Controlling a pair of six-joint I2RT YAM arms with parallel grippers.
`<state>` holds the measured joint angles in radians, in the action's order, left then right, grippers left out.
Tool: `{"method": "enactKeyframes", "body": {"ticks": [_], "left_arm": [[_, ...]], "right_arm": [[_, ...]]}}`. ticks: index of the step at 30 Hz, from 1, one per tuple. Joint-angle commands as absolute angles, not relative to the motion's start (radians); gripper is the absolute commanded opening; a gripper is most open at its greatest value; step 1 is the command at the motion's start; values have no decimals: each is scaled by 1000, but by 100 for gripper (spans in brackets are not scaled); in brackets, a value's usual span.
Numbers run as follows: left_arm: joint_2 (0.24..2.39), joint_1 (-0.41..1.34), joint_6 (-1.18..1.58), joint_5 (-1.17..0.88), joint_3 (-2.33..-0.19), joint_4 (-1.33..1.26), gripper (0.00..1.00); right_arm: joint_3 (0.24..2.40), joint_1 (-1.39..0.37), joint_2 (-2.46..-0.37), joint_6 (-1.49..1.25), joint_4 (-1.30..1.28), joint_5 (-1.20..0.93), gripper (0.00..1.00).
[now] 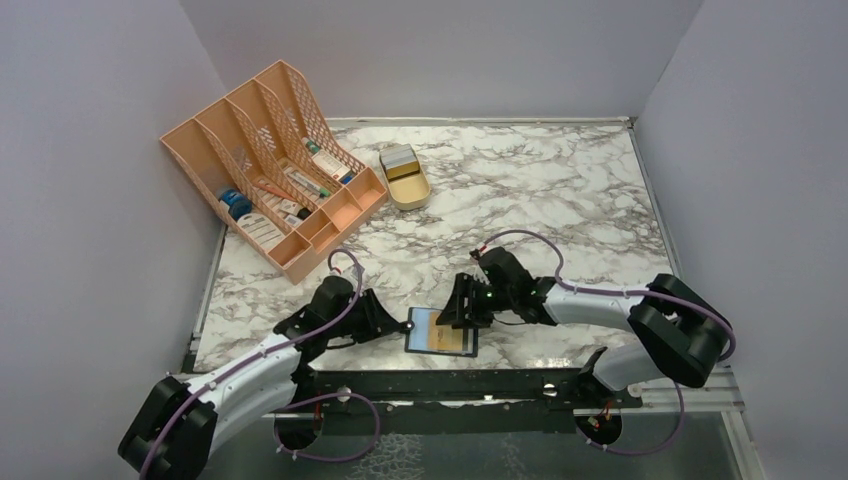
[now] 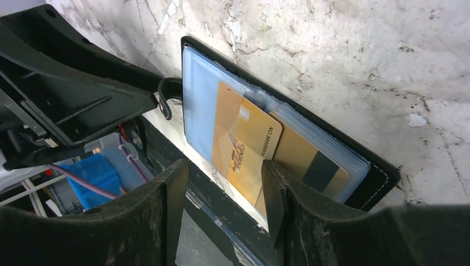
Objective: Put the credit cards into the card holder
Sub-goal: Insert the credit card into the card holder.
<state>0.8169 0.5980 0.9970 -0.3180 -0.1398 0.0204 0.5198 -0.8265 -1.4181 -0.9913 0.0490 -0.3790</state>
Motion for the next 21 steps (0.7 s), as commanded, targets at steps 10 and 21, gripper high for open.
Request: {"method": "enactKeyframes", "body": {"ticks": [10, 21], "left_arm": [[898, 603, 1045, -365, -101, -174, 34], [871, 603, 1072, -373, -89, -190, 29]], "right_arm": [[611, -865, -1499, -1048, -48, -237, 53], [654, -896, -1539, -1097, 10, -263, 52]]}}
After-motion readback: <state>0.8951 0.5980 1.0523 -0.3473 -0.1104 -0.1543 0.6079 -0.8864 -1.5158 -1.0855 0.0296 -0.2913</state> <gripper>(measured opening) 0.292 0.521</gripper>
